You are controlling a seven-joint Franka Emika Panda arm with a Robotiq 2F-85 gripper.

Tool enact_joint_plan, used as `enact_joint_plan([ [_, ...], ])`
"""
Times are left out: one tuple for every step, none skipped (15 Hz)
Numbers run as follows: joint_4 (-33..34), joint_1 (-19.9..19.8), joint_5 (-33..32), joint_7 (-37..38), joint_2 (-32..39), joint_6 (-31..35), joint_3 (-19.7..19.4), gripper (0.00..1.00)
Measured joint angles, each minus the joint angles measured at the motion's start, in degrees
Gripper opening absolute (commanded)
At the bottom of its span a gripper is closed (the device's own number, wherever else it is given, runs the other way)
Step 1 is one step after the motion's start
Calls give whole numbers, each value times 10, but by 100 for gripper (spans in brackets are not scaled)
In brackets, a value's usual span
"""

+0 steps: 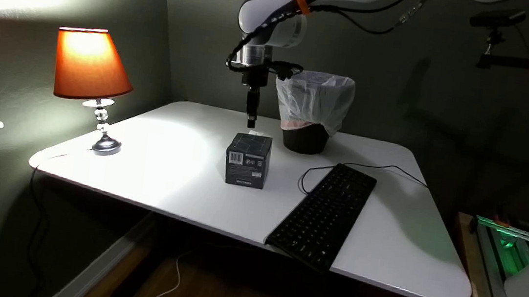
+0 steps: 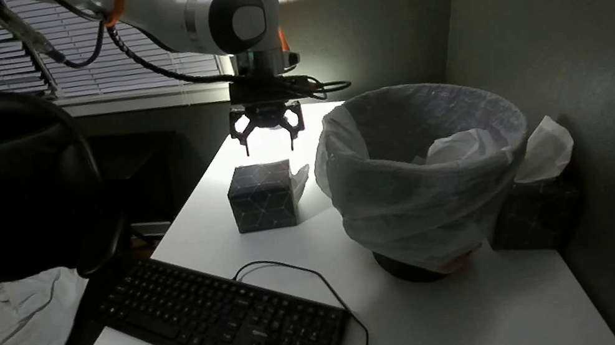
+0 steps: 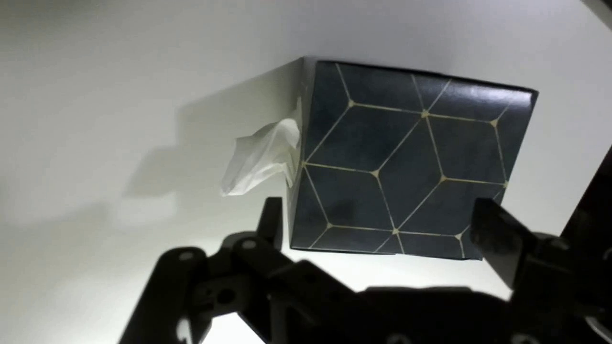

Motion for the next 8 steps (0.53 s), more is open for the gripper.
enact_joint_plan([
  [11,3,-8,9,8,-9,0,100],
  [24,6,-14,17,16,-22,0,100],
  [36,8,-17,22,24,-36,0,100],
  [50,10,-21,28,34,-55,0,100],
  [63,12,-22,34,43,-74,0,100],
  [78,13,-24,39,53,-91,0,100],
  [91,14,-25,43,62,-105,0,100],
  [105,14,-26,45,71,-116,0,100],
])
